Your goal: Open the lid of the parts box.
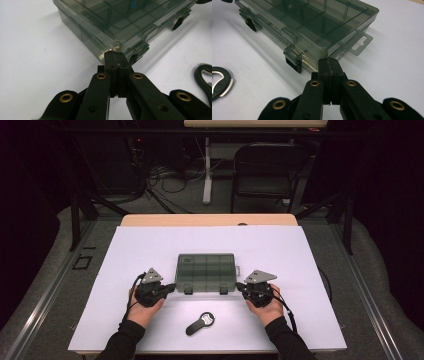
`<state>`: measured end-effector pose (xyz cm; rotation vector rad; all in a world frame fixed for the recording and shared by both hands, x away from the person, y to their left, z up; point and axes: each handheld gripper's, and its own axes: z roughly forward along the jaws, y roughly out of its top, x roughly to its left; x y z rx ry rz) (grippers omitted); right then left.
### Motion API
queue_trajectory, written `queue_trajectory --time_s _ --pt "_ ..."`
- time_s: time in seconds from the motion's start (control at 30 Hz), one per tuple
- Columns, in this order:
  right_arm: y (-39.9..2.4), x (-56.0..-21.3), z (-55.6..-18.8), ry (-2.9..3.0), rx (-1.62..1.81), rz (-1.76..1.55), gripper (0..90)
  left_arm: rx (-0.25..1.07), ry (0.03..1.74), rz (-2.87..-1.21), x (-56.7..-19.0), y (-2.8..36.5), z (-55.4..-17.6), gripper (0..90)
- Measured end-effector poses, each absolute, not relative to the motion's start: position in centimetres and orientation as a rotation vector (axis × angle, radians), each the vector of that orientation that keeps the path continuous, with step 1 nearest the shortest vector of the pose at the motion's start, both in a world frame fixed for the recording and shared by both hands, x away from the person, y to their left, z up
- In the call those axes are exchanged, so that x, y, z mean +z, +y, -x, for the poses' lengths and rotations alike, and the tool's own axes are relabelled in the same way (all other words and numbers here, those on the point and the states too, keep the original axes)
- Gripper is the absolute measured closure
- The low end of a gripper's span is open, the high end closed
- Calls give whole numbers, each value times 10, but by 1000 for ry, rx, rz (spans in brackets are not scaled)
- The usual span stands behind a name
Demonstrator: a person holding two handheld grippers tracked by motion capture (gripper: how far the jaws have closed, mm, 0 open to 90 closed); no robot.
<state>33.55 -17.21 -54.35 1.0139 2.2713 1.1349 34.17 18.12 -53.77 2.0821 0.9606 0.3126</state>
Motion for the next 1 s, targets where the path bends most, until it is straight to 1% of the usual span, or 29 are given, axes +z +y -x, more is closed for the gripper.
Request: queue_trajectory --time_s 0.13,0.2,0.3,0.37,0.4,0.6,0.7,0.8,1.0 --pt "-172 -541 -335 2260 1162 -1025 900 346 969 -2062 -532 178 -340 896" --pt "-172 -540 -335 2254 1171 -1027 900 365 989 -2045 -530 177 -341 859" --pt "-170 -538 -334 2244 1177 -1028 894 375 993 -2031 -528 178 -341 850" --pt "-170 -537 -334 2240 1177 -1028 887 380 995 -2027 -528 179 -341 817" --pt "-169 -536 -334 2228 1172 -1025 867 387 1005 -2019 -527 179 -341 787" --pt "-166 -532 -333 2181 1129 -1003 782 436 999 -2009 -523 179 -341 708" --pt "-165 -530 -332 2154 1111 -987 718 446 982 -2001 -520 178 -340 654" --pt "-164 -528 -333 2145 1109 -968 687 459 959 -2000 -517 175 -340 652" --pt "-161 -523 -335 2119 1097 -936 688 470 951 -1996 -513 172 -342 635"
